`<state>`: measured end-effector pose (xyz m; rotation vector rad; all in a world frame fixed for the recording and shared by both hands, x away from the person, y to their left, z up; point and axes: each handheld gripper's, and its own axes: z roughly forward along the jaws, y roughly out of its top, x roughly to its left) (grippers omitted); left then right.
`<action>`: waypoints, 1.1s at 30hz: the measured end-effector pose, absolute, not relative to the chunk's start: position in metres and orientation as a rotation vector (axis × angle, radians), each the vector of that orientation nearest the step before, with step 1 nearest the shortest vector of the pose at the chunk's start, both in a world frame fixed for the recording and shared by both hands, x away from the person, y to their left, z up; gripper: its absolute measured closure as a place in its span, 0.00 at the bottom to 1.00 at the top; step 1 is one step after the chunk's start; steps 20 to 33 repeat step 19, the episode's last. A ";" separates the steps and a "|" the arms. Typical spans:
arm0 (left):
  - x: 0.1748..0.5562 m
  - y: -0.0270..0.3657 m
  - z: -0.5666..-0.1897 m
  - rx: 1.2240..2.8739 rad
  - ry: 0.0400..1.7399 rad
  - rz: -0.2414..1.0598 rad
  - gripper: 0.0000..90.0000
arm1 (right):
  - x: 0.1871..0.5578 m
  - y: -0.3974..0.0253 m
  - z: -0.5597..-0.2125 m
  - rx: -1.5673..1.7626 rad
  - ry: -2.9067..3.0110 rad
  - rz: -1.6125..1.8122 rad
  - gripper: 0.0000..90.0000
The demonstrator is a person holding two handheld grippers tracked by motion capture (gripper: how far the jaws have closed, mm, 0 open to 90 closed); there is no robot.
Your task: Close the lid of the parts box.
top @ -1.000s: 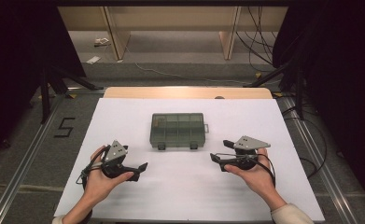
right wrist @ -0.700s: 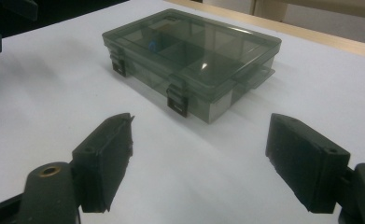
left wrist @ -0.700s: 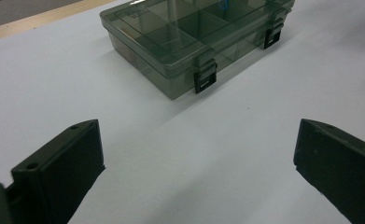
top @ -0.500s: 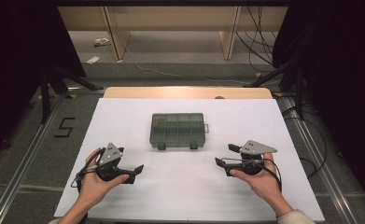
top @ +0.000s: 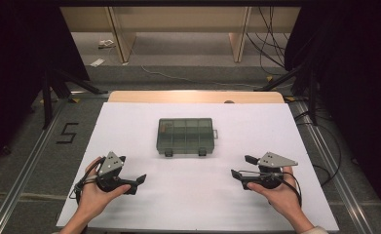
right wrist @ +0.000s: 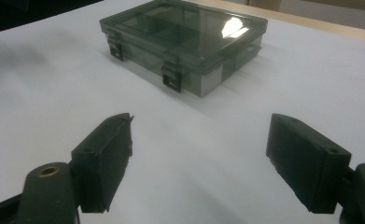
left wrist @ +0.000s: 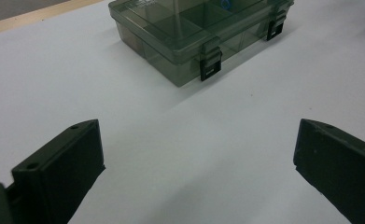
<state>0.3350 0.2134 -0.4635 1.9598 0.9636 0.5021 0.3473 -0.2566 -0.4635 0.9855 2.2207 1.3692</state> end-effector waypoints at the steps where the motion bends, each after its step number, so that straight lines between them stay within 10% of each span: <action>1: 0.335 0.214 -0.464 1.963 0.964 0.502 0.02 | 0.347 -0.258 -0.464 0.986 2.218 1.368 0.26; 33: 0.336 0.215 -0.470 1.960 0.980 0.497 0.01 | 0.342 -0.258 -0.468 0.981 2.214 1.388 0.26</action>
